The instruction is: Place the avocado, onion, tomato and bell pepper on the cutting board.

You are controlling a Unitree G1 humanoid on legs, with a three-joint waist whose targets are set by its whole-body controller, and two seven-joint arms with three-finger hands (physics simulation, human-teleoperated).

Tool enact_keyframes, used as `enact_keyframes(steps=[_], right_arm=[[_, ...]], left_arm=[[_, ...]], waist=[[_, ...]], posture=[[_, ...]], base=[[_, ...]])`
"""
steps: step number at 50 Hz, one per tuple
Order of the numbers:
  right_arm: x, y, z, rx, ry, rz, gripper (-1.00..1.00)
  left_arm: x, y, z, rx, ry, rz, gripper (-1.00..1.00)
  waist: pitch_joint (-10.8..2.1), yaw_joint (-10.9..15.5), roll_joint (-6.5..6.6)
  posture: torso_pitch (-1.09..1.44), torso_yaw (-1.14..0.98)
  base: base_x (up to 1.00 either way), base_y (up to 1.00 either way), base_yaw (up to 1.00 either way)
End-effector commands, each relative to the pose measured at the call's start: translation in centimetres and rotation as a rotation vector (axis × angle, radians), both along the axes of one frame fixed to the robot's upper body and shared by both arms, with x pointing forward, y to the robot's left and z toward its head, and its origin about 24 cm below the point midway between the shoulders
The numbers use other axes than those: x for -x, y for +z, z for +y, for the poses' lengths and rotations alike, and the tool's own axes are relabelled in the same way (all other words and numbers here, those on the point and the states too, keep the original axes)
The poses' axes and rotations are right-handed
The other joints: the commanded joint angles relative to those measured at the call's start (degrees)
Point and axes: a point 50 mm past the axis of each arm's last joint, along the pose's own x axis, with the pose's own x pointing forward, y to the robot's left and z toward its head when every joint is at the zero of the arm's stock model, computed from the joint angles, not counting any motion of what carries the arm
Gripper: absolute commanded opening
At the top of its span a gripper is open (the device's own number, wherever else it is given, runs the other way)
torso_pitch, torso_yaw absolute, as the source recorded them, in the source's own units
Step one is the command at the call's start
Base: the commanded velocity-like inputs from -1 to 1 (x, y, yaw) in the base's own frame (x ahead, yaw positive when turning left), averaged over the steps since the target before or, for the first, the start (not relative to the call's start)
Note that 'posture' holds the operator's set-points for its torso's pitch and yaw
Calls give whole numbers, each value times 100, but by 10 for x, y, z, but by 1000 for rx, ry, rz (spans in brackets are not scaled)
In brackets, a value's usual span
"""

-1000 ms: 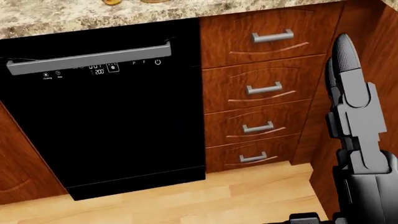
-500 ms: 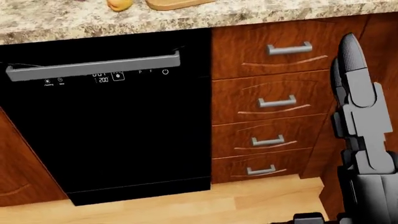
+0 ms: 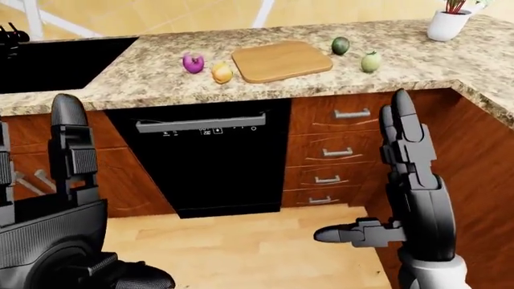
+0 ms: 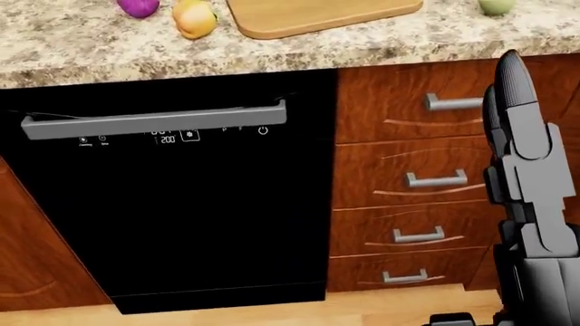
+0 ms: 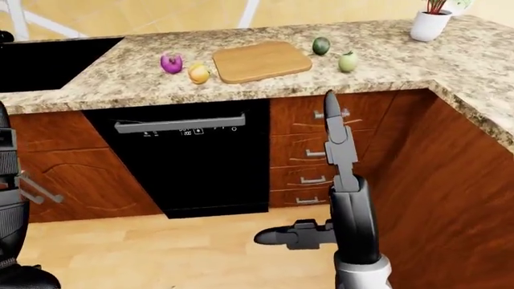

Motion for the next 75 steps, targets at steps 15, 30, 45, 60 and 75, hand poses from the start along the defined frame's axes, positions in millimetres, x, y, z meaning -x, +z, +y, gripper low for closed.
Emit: enact_keyframes(steps=[15,30,45,60,75], right_arm=[[3,8,3,-14,29,-48,100],[1,6,3,-27,40,-32,100],[1,6,4,-19,37,-32,100],[1,5,4,-12,34,-31,100],[2,5,4,-8,35,-35,100]], left_arm=[[3,5,1,-8,4,-36,100],[4,4,-1,-12,-2,-37,100],[4,4,-1,-12,-5,-39,100],[6,3,-1,-15,-7,-43,100],[6,3,-2,-15,-8,-43,100]], waist=[[-181,199,-523],[-198,176,-20],[-88,-6,-414],[-251,7,-251],[-86,67,-502]], posture=[[0,0],[0,0],[0,0],[0,0],[0,0]], base=[[16,0,0],[0,-19,0],[0,-20,0],[1,0,0],[14,0,0]])
